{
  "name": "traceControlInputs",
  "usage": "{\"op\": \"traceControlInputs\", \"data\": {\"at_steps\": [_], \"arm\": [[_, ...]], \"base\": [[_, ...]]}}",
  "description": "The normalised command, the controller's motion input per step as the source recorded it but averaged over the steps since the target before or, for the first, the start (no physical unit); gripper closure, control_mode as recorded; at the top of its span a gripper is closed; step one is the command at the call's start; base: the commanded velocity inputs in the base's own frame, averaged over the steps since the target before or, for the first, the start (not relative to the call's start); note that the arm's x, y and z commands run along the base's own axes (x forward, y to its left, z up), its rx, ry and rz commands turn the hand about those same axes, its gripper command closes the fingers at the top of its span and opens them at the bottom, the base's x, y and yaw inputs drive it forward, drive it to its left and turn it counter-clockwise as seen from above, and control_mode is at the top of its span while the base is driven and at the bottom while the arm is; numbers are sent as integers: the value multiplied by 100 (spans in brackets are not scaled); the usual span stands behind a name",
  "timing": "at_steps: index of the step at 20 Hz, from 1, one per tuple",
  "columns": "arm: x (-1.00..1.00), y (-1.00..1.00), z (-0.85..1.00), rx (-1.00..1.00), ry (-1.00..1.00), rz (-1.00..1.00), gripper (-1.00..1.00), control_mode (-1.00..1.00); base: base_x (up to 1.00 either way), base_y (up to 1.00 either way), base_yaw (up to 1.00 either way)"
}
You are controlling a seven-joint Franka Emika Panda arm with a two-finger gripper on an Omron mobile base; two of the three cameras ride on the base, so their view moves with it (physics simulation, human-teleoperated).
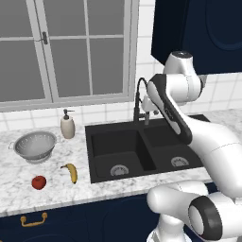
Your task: Put the colander in the sink, put the banana, apple, banana in the colander, and turn on the sink faucet and pour water over the colander.
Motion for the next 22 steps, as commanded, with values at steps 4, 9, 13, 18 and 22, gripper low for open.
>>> {"op": "traceControlInputs", "data": {"at_steps": [4,9,13,18,22], "arm": [[-15,0,0,1,0,0,-100,-100],[-47,28,-2,0,0,0,-100,-100],[-29,66,-7,0,0,-6,-100,-100],[-3,83,-15,0,1,-19,-100,-100],[17,72,-24,0,2,-19,-100,-100]], "base": [[0,0,0],[0,0,0],[0,0,0],[0,0,0],[0,0,0]]}}
